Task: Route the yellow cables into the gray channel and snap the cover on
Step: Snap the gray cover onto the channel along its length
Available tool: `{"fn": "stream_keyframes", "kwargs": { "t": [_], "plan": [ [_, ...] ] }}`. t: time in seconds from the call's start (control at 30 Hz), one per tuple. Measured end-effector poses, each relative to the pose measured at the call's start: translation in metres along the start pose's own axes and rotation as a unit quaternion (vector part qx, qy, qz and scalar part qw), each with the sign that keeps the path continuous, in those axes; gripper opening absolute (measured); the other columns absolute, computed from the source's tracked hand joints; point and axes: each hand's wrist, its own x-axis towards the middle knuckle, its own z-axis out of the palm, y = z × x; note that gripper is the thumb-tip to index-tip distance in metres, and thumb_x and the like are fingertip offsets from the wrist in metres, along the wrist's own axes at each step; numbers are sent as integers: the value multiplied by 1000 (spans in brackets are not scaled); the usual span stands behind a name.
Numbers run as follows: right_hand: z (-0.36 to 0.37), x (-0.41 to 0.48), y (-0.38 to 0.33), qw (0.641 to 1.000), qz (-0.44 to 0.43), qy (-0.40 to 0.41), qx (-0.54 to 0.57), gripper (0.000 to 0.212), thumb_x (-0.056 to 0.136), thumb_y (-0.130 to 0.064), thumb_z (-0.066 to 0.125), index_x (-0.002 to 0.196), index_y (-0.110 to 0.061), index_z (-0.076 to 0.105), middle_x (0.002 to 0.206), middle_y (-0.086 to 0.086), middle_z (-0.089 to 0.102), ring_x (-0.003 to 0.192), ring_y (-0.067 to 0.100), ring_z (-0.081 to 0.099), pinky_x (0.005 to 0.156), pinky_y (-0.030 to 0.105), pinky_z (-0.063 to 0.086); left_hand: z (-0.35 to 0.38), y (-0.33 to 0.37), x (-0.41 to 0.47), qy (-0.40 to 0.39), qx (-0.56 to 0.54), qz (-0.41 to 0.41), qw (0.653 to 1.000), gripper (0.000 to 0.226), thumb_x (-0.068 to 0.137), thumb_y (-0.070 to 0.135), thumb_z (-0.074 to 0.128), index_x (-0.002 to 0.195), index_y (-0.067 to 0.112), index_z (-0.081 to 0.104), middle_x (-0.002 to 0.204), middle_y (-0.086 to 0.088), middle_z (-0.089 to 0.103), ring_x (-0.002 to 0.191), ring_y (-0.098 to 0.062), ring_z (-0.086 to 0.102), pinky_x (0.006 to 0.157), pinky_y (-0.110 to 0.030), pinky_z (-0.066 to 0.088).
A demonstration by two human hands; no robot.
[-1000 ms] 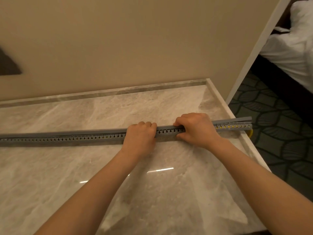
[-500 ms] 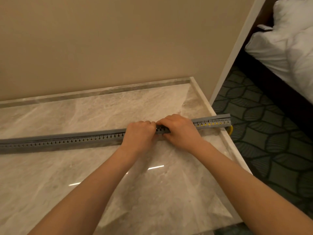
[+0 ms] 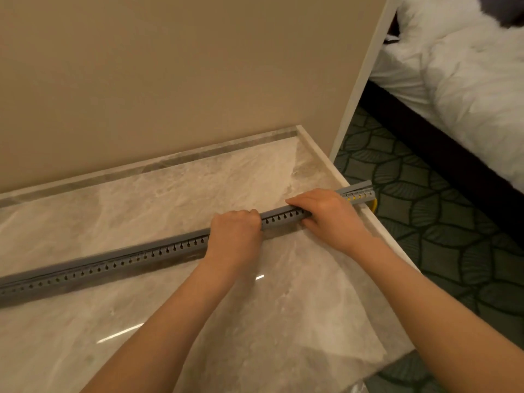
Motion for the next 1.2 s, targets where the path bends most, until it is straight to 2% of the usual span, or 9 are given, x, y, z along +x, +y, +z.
{"fn": "stream_keyframes", "kwargs": {
  "t": [0.17, 0.27, 0.4, 0.5, 0.6, 0.93, 1.0, 1.13, 1.2],
  "plan": [
    [-7, -1, 7, 999, 31, 20, -5, 30, 69, -13, 76, 99, -15, 71, 89, 3, 72, 89, 26, 63, 75, 37, 49, -1, 4, -2, -7, 16, -21, 1000, 6, 87, 24, 52, 89, 19, 54, 86, 2, 65, 76, -21, 61, 53, -29, 26],
    [-9, 1, 9, 999, 23, 15, -33, 29, 72, -19, 74, 100, -21, 71, 89, -1, 72, 88, 22, 63, 68, 34, 49, -2, 5, -3, -15, 6, -31, 999, 4, 86, 23, 54, 86, 19, 52, 83, 3, 64, 70, -19, 56, 52, -29, 25],
    [-12, 4, 15, 999, -11, -9, -42, 30, 72, -21, 74, 102, -20, 71, 90, 0, 72, 87, 23, 64, 69, 32, 46, -3, 5, -3, -14, -8, -51, 999, 4, 85, 25, 51, 85, 21, 51, 83, 4, 63, 71, -19, 54, 55, -29, 27],
    [-14, 10, 20, 997, -44, -29, -53, 29, 75, -27, 72, 103, -24, 70, 91, -3, 71, 87, 19, 62, 68, 24, 37, -7, 10, -2, -23, 0, -63, 998, 10, 83, 25, 52, 79, 22, 43, 86, 2, 61, 71, -19, 53, 56, -30, 28],
    [-17, 17, 26, 995, -73, -42, -59, 25, 77, -33, 68, 102, -26, 69, 91, -5, 71, 86, 16, 61, 66, 23, 30, -11, 25, 8, -27, 24, -72, 997, 6, 85, 23, 52, 88, 18, 52, 92, -1, 61, 84, -22, 58, 59, -30, 29],
    [-14, 30, 39, 992, -113, -54, -21, 27, 79, -46, 62, 94, -25, 69, 89, -2, 71, 85, 21, 64, 67, 33, 45, -6, 71, 38, -1, 9, -71, 997, 17, 91, 23, 45, 104, 15, 53, 102, -4, 61, 94, -25, 58, 63, -32, 27],
    [-13, 31, 42, 992, -118, -54, -10, 27, 79, -47, 62, 95, -26, 69, 89, -2, 71, 84, 21, 64, 66, 31, 44, -5, 69, 39, -4, 11, -73, 997, 18, 92, 23, 45, 106, 15, 53, 104, -4, 61, 96, -25, 58, 63, -31, 28],
    [-9, 27, 45, 992, -120, -30, 4, 25, 78, -45, 64, 96, -27, 69, 87, -3, 70, 83, 20, 63, 62, 26, 32, -5, 67, 40, -11, 6, -77, 997, 19, 91, 23, 45, 105, 14, 54, 104, -4, 60, 97, -25, 57, 63, -32, 30],
    [-8, 23, 46, 993, -114, -26, 19, 26, 80, -43, 63, 100, -28, 68, 91, -4, 70, 87, 19, 62, 64, 27, 33, -5, 67, 40, -9, -1, -82, 997, 19, 90, 24, 45, 104, 14, 54, 103, -4, 60, 96, -25, 57, 62, -32, 31]
  ]
}}
